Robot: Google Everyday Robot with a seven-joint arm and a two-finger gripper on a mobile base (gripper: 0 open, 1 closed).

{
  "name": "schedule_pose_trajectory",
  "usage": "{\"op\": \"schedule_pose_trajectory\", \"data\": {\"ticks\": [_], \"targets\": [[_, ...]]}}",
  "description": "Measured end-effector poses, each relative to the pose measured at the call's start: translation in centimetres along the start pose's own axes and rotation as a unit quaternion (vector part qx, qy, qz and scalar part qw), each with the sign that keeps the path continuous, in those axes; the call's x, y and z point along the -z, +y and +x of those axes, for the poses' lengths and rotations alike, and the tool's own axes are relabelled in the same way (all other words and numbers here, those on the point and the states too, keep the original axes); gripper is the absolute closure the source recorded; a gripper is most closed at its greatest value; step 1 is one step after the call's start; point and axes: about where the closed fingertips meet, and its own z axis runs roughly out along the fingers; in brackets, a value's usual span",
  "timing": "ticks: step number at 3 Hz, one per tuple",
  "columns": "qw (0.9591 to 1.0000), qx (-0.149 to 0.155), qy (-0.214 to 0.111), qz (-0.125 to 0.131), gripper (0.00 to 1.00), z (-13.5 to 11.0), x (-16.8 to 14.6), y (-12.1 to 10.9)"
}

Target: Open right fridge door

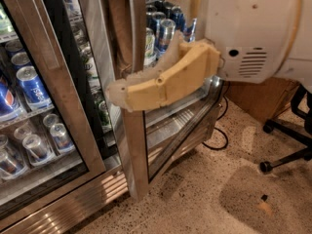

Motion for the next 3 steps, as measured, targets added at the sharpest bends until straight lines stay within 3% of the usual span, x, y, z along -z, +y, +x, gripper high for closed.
{"op": "schedule_pose_trajectory", "data": {"ticks": [1, 2, 3], "targets": [[0.9976, 0.016, 0.037, 0.057, 0.00, -1.1, 1.7, 1.7], [0.9929, 0.033, 0.070, 0.090, 0.00, -2.5, 2.4, 3.7], [0.9929, 0.033, 0.071, 0.090, 0.00, -2.5, 2.4, 3.7]]}}
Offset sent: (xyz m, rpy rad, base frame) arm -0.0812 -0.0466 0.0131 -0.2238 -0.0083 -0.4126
